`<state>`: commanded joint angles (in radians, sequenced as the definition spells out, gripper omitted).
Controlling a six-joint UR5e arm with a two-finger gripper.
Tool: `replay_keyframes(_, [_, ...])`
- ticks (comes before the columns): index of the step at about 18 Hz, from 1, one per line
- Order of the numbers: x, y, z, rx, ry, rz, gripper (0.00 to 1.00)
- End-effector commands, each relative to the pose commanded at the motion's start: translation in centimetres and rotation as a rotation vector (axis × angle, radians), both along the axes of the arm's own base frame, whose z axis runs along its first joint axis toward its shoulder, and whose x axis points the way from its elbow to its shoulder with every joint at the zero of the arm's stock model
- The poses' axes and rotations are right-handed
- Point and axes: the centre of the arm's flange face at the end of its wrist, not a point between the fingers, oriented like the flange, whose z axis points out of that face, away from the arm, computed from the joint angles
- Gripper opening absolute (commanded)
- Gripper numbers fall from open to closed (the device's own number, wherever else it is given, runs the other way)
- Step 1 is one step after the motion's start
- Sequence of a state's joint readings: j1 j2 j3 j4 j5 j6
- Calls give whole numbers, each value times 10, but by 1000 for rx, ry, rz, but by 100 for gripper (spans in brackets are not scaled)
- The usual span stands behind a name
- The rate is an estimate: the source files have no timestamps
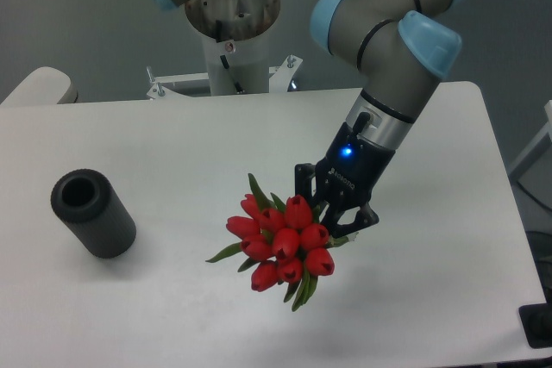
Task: Insert the flowers into the vase
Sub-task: 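Carry the red tulip bunch with the gripper toward the black vase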
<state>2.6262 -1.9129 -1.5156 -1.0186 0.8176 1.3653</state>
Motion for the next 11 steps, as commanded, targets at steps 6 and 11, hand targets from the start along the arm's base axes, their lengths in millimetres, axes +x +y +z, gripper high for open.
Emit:
replay_keyframes(6, [13, 6, 4, 16, -59, 37, 10])
replay_keyframes(11, [36, 23, 6, 30, -114, 52, 10])
